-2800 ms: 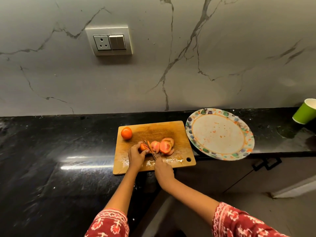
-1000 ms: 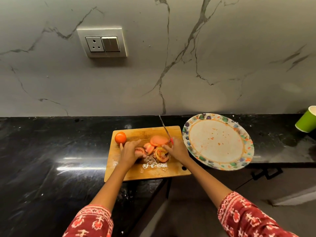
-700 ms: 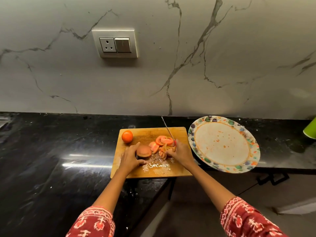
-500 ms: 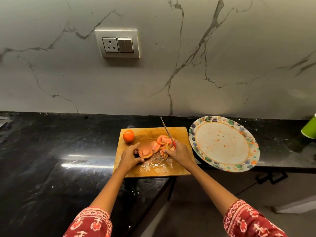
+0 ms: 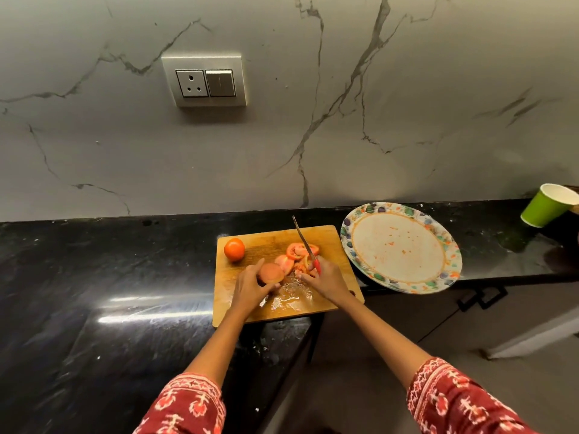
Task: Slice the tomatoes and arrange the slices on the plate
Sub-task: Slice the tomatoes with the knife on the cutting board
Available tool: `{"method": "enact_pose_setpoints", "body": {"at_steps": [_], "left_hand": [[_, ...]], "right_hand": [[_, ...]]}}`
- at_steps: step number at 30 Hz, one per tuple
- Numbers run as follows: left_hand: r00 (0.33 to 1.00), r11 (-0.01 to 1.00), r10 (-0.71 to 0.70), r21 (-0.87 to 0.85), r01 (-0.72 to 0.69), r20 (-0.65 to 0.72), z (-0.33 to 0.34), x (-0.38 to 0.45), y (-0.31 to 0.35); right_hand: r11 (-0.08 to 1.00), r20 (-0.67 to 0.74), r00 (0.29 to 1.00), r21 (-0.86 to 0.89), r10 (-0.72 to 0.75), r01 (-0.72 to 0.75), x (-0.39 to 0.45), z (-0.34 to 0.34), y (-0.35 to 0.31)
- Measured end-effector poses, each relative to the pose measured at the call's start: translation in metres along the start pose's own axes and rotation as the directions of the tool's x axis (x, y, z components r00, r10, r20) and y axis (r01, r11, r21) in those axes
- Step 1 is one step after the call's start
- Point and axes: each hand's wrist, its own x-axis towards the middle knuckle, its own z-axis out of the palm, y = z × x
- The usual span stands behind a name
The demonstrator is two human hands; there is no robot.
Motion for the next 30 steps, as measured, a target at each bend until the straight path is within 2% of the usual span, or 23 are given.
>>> {"method": "enact_pose_setpoints", "body": {"at_steps": [3,6,14,24,30], "left_hand": [[0.998,0.999,0.005,-0.035,-0.008,-0.065,-0.009,-0.001,-0.007],[0.993,0.999,0.044,-0.001,-0.044,-0.110,-0.018,-0.001,-0.007],[0.997,0.961,0.074,0.265,-0.079,0.026,-0.014,0.013,0.019],[0.994,0.994,0.112,0.008,-0.112,-0.007,0.008,0.019,0.032],[0.996,0.999,0.029,0.018,-0.027,-0.086,0.005,0.022,0.036]], "right_hand": [[1.000,0.008,1.000,0.007,0.016,-0.016,-0.007,0.006,-0.003],[0.999,0.024,0.999,0.029,0.037,-0.038,-0.015,0.013,-0.008],[0.993,0.053,0.996,0.090,0.073,-0.077,-0.010,0.016,-0.013],[0.981,0.033,0.996,0.172,0.083,-0.087,0.000,-0.001,0.007],[0.953,0.003,0.995,0.287,0.104,-0.101,-0.003,-0.001,-0.001]]}}
